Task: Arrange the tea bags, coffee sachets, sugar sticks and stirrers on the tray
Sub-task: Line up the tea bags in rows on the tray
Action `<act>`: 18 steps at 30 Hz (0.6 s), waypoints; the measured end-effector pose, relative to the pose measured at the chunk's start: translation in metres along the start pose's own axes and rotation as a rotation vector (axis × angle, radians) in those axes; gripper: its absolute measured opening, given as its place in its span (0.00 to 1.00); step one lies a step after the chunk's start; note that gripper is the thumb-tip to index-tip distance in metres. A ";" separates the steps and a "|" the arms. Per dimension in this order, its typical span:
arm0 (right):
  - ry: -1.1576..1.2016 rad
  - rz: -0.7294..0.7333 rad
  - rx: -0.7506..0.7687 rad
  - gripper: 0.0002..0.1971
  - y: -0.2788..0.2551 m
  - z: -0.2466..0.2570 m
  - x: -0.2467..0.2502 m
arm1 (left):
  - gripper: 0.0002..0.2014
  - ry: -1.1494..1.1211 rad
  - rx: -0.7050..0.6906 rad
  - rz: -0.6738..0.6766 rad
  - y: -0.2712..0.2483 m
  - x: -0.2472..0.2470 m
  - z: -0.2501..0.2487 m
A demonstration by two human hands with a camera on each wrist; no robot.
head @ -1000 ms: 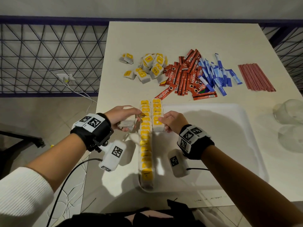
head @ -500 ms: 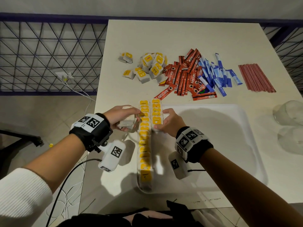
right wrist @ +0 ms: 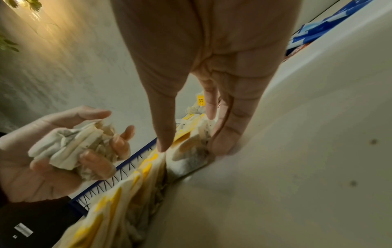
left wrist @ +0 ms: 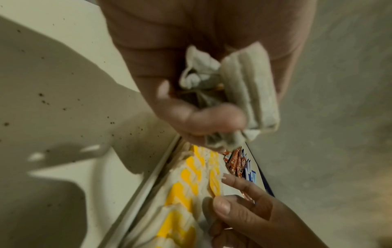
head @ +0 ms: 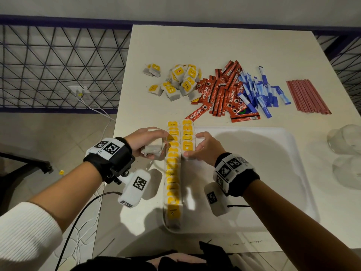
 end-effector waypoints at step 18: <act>0.290 0.138 0.177 0.08 -0.026 0.055 0.023 | 0.12 -0.427 -0.118 0.149 -0.004 -0.027 -0.011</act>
Point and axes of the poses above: each hand's wrist, its own y-axis towards the middle knuckle, its own x-axis out of the back of the hand, z = x × y, the point moved 2 cm from there along y, towards the middle knuckle, and after that the axes turned 2 degrees about z, right-handed, at the moved point
